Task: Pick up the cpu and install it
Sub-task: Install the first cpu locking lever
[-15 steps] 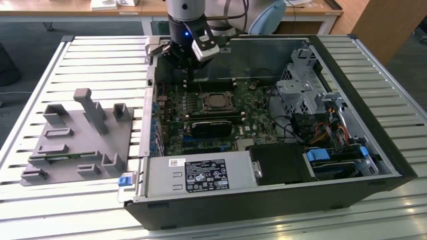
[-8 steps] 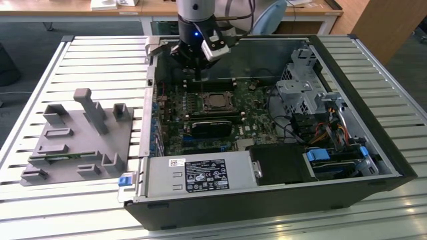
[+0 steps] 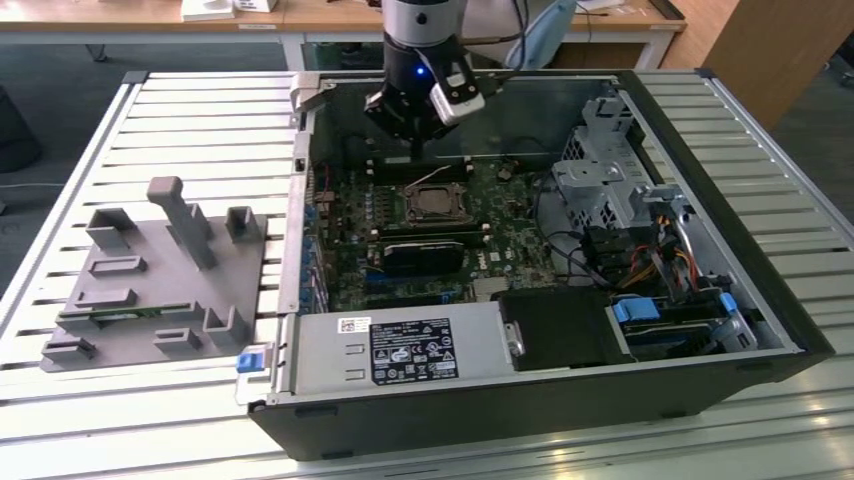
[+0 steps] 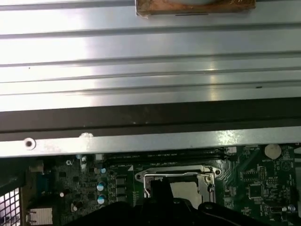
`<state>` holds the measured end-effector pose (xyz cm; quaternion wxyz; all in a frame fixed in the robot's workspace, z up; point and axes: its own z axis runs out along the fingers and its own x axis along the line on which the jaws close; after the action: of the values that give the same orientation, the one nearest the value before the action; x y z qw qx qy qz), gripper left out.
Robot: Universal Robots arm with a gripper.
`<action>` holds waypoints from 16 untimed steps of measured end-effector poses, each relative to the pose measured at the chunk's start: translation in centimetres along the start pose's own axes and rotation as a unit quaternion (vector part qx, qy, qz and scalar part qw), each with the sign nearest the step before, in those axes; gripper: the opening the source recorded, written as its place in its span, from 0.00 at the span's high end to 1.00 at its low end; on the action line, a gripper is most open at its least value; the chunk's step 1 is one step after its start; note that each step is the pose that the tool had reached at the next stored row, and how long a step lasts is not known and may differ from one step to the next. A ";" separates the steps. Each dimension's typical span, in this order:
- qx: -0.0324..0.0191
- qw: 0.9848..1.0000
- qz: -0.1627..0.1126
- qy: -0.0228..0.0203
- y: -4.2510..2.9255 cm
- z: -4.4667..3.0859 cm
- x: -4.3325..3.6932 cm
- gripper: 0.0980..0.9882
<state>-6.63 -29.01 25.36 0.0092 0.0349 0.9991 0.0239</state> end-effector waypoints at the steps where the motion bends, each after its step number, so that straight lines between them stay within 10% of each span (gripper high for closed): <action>1: -0.006 1.000 0.000 0.001 -0.02 0.03 0.00 0.99; 4: -0.024 1.000 0.001 0.002 -0.23 0.19 -0.03 0.99; 16: -0.023 1.000 -0.002 0.002 -0.28 1.58 -0.87 0.99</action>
<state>-5.75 -29.27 23.79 0.0083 0.0323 0.9983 0.0470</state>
